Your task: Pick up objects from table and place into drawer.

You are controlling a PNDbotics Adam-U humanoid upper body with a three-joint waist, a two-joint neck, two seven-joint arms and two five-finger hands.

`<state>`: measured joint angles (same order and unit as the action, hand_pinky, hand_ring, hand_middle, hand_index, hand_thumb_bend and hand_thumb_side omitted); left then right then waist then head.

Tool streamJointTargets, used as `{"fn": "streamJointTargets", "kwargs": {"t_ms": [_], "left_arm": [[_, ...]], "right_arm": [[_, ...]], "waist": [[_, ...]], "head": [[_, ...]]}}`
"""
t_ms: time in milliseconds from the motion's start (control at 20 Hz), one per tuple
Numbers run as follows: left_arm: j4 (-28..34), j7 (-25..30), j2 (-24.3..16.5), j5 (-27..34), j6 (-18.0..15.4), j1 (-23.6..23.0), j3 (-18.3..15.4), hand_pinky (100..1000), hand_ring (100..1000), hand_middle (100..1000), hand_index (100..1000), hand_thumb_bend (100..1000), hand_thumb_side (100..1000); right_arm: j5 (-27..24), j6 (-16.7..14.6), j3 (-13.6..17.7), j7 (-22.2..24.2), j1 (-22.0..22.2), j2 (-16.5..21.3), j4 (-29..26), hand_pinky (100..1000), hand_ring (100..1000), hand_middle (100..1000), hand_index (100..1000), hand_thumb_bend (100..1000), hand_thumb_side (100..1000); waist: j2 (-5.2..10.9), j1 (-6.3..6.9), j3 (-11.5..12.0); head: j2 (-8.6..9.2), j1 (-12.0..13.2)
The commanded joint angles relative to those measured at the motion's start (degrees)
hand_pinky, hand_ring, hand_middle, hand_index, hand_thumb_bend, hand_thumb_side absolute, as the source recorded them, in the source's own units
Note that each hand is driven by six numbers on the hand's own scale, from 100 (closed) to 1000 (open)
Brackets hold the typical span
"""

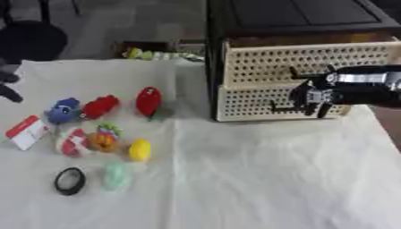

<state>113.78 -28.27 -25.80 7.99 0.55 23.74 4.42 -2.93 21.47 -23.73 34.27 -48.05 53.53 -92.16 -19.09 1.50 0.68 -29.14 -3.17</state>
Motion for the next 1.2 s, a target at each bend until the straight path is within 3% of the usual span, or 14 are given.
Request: {"fn": "streamJointTargets", "kwargs": {"t_ms": [50, 500, 750, 1200], "left_arm": [[0.8, 0.1, -0.5, 0.2, 0.1, 0.4, -0.5, 359, 504, 525, 791, 100, 955], [0.8, 0.2, -0.1, 0.5, -0.2, 0.3, -0.6, 363, 506, 527, 793, 100, 954], [0.8, 0.3, 0.0, 0.6, -0.2, 0.1, -0.6, 364, 507, 528, 793, 100, 954], [0.8, 0.4, -0.1, 0.7, -0.4, 0.0, -0.8, 366, 508, 529, 794, 100, 952]], "right_arm": [[1.3, -0.9, 0.4, 0.4, -2.0, -0.1, 2.8, 691, 730, 747, 869, 267, 890], [3.8, -3.1, 0.0, 1.2, -5.1, -3.7, 10.3, 689, 726, 744, 865, 265, 889], [3.9, -4.2, -0.5, 2.3, -4.9, -3.7, 10.8, 683, 721, 741, 864, 260, 887], [0.4, -4.2, 2.4, 3.0, 4.8, 4.1, -3.7, 677, 712, 731, 852, 266, 895]], "waist": [[1.00, -0.10, 0.1], [1.03, 0.00, 0.2], [1.11, -0.02, 0.1], [1.18, 0.07, -0.1]], "head": [[0.46, 0.0], [0.47, 0.0], [0.36, 0.0], [0.41, 0.0]]}}
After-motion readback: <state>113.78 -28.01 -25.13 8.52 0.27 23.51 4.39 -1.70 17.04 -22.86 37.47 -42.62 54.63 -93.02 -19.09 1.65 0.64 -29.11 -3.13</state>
